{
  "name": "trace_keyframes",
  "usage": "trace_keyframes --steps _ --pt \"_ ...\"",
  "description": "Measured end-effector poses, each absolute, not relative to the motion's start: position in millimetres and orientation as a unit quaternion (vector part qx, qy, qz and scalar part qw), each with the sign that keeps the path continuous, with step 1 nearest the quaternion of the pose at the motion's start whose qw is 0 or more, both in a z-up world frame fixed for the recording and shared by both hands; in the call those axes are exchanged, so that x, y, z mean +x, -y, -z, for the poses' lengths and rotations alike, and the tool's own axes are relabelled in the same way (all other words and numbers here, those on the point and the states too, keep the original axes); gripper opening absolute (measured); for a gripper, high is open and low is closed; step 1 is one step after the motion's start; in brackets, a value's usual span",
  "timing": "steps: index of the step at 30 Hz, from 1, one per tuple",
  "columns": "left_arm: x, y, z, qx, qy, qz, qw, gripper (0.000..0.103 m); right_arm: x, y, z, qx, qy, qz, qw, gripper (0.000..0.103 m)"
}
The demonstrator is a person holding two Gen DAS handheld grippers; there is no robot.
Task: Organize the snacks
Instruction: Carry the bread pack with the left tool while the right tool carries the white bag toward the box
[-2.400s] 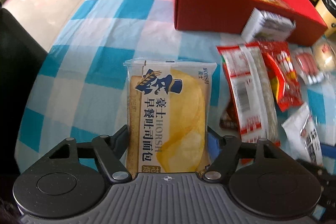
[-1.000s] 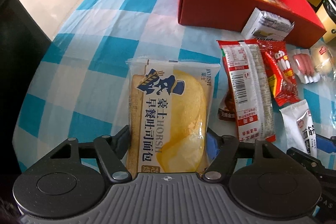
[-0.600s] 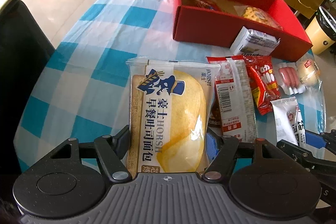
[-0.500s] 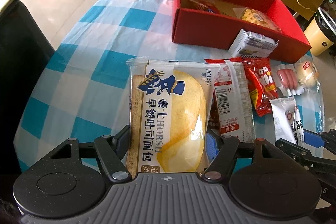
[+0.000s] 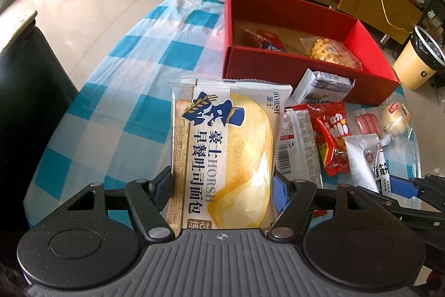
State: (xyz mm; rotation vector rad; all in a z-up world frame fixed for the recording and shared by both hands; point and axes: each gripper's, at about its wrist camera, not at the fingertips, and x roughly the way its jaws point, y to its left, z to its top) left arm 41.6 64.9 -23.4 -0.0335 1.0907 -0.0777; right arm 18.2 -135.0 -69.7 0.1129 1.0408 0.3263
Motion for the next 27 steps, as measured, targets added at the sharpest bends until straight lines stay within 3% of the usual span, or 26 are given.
trace_keyframes --steps 27 --pt "48.4 -48.7 1.6 -0.019 -0.481 0.048 0.875 0.075 29.6 161.6 44.1 0.082 -0.447 -0.127 0.882 0.04"
